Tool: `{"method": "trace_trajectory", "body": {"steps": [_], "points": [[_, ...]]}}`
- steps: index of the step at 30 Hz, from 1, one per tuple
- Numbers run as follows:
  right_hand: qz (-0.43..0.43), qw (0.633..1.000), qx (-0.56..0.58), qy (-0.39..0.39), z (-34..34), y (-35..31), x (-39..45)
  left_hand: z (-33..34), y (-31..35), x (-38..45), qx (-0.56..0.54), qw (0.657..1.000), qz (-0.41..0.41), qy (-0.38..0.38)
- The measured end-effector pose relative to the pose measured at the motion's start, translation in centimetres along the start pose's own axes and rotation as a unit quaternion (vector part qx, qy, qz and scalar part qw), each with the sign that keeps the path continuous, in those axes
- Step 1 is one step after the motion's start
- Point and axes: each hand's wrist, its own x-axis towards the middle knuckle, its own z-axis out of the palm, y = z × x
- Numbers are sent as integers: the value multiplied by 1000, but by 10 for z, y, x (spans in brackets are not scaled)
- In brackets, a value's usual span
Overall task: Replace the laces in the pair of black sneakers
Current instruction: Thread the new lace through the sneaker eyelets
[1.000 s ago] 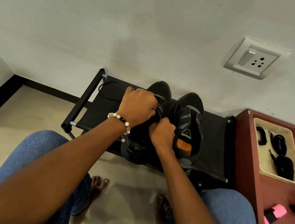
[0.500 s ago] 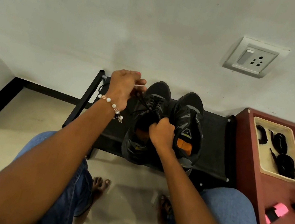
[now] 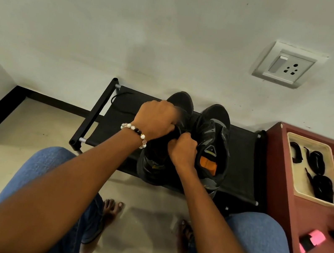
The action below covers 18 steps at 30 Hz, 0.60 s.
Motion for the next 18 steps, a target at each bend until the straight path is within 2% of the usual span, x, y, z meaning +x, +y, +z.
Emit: {"method": "trace_trajectory", "body": {"steps": [3,5,6,7,9,10,11,12,13,14,16,17,18], "points": [[4,1000,-1,3,0,-2,-1,-2,-8,1,-154,984,-88,8],[8,1000,4,4,0,-2,-1,-6,-14,3,-287,941,-164,70],[10,1000,5,4,0,-2,-1,-10,-16,5,-374,896,-212,109],[11,1000,5,3,0,-2,-1,-15,-19,6,-478,827,-260,141],[15,1000,7,3,0,-2,0,-27,-20,7,-672,649,-316,165],[16,1000,9,2,0,-2,0,-30,-21,8,-728,582,-325,161],[17,1000,11,1,0,-2,0,-31,-22,8,-758,543,-326,153],[17,1000,11,0,0,-3,0,-30,-21,9,-767,535,-326,139],[18,1000,10,-1,0,-3,0,-27,-19,9,-756,558,-322,121],[19,1000,8,-2,0,-3,0,-24,-17,8,-713,622,-307,103],[19,1000,5,-2,1,-2,1,-15,-15,7,-531,814,-223,72],[20,1000,4,-2,1,-2,1,-11,-14,6,-418,894,-155,44],[20,1000,4,-2,1,-2,2,-9,-13,5,-309,946,-92,10]]}}
